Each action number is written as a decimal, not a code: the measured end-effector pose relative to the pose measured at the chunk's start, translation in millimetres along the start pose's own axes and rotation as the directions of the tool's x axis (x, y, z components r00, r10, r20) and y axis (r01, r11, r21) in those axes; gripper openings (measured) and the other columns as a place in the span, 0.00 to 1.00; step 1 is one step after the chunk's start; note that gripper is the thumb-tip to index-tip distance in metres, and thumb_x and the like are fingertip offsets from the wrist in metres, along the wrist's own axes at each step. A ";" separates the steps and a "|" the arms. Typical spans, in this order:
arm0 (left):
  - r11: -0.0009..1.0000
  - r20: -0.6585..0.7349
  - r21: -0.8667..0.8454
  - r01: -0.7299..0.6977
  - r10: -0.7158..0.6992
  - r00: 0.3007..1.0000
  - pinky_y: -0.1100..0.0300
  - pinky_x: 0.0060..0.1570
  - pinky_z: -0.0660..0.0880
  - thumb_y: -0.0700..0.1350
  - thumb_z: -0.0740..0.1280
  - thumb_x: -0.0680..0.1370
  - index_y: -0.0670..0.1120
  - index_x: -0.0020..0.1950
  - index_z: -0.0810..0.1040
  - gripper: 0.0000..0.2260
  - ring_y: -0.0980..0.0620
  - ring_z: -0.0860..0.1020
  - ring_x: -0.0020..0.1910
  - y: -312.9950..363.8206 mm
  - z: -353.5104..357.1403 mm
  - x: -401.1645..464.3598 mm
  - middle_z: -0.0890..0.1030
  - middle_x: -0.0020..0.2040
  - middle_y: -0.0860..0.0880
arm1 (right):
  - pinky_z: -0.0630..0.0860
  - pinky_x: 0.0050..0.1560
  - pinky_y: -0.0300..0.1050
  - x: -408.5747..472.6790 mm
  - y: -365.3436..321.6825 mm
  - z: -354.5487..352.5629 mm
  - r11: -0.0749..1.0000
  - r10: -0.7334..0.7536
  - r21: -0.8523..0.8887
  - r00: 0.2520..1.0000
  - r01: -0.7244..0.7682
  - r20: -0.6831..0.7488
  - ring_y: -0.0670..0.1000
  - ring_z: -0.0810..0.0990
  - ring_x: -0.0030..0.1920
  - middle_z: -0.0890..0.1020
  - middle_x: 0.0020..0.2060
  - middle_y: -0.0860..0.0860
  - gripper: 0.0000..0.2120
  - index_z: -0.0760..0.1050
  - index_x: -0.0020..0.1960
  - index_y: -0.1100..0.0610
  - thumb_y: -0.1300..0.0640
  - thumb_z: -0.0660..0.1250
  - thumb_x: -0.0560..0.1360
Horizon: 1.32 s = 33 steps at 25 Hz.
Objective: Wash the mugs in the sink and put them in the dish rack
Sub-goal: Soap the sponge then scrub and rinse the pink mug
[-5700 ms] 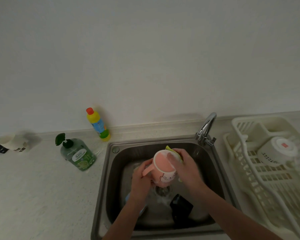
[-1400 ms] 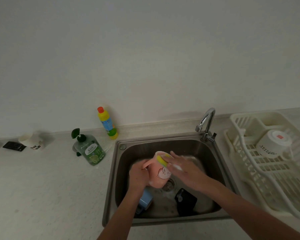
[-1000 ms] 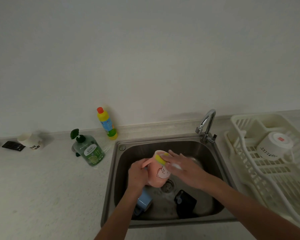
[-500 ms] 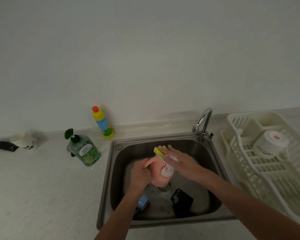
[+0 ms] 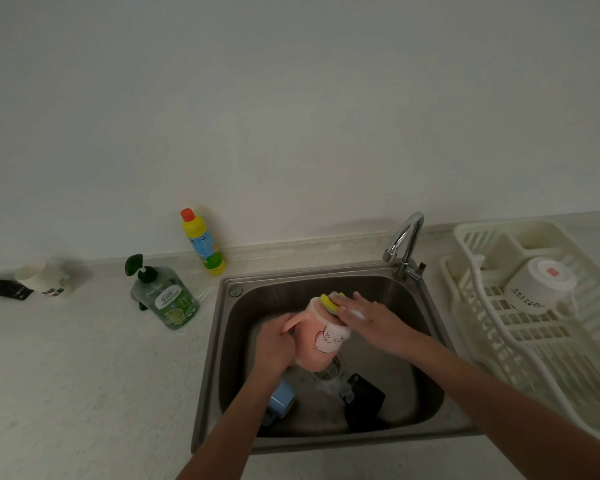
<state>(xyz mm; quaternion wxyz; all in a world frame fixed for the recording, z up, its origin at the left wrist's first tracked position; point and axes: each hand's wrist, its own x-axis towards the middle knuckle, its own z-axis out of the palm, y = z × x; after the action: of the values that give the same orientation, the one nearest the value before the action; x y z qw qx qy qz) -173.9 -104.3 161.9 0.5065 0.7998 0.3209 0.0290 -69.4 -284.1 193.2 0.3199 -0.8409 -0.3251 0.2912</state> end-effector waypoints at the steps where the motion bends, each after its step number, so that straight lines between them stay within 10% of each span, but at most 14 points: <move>1: 1.000 -0.016 0.003 0.006 -0.006 1.000 0.51 0.55 0.79 0.34 0.58 0.80 0.47 0.59 0.81 0.16 0.51 0.80 0.53 -2.6 -3.1 2.3 0.83 0.54 0.48 | 0.43 0.78 0.56 -6.4 6.2 1.1 1.000 -0.006 0.013 1.000 0.006 0.005 0.49 0.48 0.79 0.58 0.77 0.40 0.24 0.58 0.76 0.39 0.37 0.49 0.81; 15: 0.996 0.029 0.083 -0.017 0.014 0.999 0.48 0.57 0.79 0.37 0.61 0.80 0.49 0.60 0.82 0.15 0.51 0.80 0.55 -9.1 -3.6 6.9 0.83 0.55 0.48 | 0.45 0.75 0.46 -6.1 -19.1 17.3 0.991 -0.120 0.054 0.993 0.120 0.001 0.39 0.48 0.75 0.56 0.71 0.34 0.22 0.58 0.77 0.42 0.45 0.54 0.84; 21: 0.998 -0.012 0.055 0.031 -0.030 0.999 0.52 0.56 0.79 0.36 0.59 0.81 0.47 0.60 0.81 0.14 0.51 0.80 0.53 -9.7 -7.6 6.8 0.83 0.55 0.47 | 0.53 0.78 0.56 -0.4 7.5 19.2 0.993 0.019 0.115 0.997 -0.009 -0.079 0.46 0.54 0.78 0.64 0.75 0.39 0.34 0.61 0.73 0.34 0.22 0.48 0.71; 26: 0.966 0.020 0.242 -0.089 0.087 0.996 0.64 0.52 0.72 0.36 0.60 0.81 0.47 0.64 0.79 0.15 0.51 0.79 0.57 -10.6 -3.1 4.9 0.82 0.57 0.49 | 0.47 0.79 0.52 2.5 -15.2 33.5 0.985 -0.109 0.135 0.994 0.110 -0.018 0.41 0.49 0.78 0.58 0.77 0.36 0.24 0.57 0.77 0.39 0.41 0.53 0.82; 33: 0.958 -0.015 0.255 -0.131 0.139 0.990 0.60 0.56 0.74 0.35 0.59 0.81 0.47 0.63 0.79 0.16 0.53 0.78 0.57 -11.5 -16.0 9.5 0.80 0.55 0.50 | 0.55 0.78 0.51 -5.4 4.2 27.8 0.985 -0.020 0.173 0.998 0.029 -0.056 0.46 0.57 0.77 0.63 0.76 0.41 0.25 0.60 0.74 0.36 0.33 0.52 0.78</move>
<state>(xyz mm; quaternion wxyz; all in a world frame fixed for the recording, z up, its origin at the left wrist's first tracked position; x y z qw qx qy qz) -177.8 -83.3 157.5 0.3916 0.8773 0.2751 0.0354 -90.7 -280.8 174.3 0.4042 -0.8135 -0.2999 0.2915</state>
